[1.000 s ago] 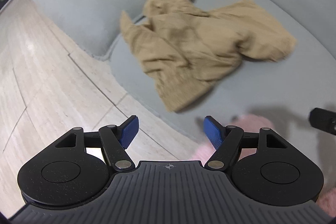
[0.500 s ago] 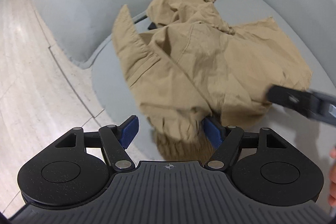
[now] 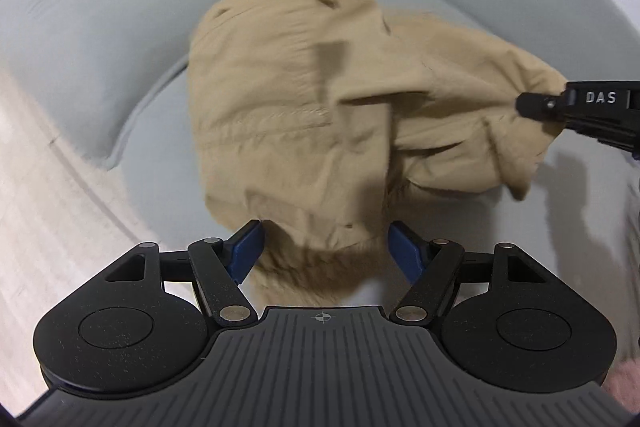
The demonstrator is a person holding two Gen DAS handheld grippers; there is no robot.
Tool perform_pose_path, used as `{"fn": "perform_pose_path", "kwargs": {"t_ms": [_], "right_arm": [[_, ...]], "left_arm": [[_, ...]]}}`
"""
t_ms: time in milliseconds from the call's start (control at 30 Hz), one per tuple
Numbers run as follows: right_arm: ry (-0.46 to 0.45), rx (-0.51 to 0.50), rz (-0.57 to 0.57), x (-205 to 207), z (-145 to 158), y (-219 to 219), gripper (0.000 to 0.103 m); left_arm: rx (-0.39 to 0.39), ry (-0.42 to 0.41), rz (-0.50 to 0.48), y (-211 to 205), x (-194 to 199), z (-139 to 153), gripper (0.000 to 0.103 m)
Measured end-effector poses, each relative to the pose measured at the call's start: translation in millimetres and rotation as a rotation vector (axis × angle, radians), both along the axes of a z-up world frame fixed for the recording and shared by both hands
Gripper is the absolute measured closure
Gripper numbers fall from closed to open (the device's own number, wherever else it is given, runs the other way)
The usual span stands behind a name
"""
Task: Fold clothes
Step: 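Lift the khaki jacket by its cuff with the right gripper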
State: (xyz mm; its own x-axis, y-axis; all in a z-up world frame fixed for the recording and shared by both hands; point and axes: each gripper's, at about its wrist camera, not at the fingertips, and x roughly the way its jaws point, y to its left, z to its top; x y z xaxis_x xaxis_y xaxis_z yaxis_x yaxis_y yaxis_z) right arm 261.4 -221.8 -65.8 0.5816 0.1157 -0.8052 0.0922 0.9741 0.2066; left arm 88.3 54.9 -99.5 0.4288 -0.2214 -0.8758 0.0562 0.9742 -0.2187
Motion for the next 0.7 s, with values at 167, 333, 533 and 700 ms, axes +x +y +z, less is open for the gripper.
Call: {"fn": "perform_pose_path", "kwargs": {"t_ms": [167,333,533,700], "right_arm": [[-0.062,-0.092,-0.224,-67,46,-94,0.092],[-0.077,-0.197,-0.449,-149,79,-180,0.091],[0.12,-0.237,-0.552,-211,56,-236,0.047],[0.119,-0.195,-0.378,-221,32,-189,0.033]], "left_arm": [[-0.029,-0.073,-0.14,-52,-21,32,0.029],[-0.011,-0.114,-0.245,-102,-49,49,0.029],[0.084,-0.05,-0.294,-150,-69,36,0.029],[0.138,0.003,-0.311,-180,-84,21,0.029]]}}
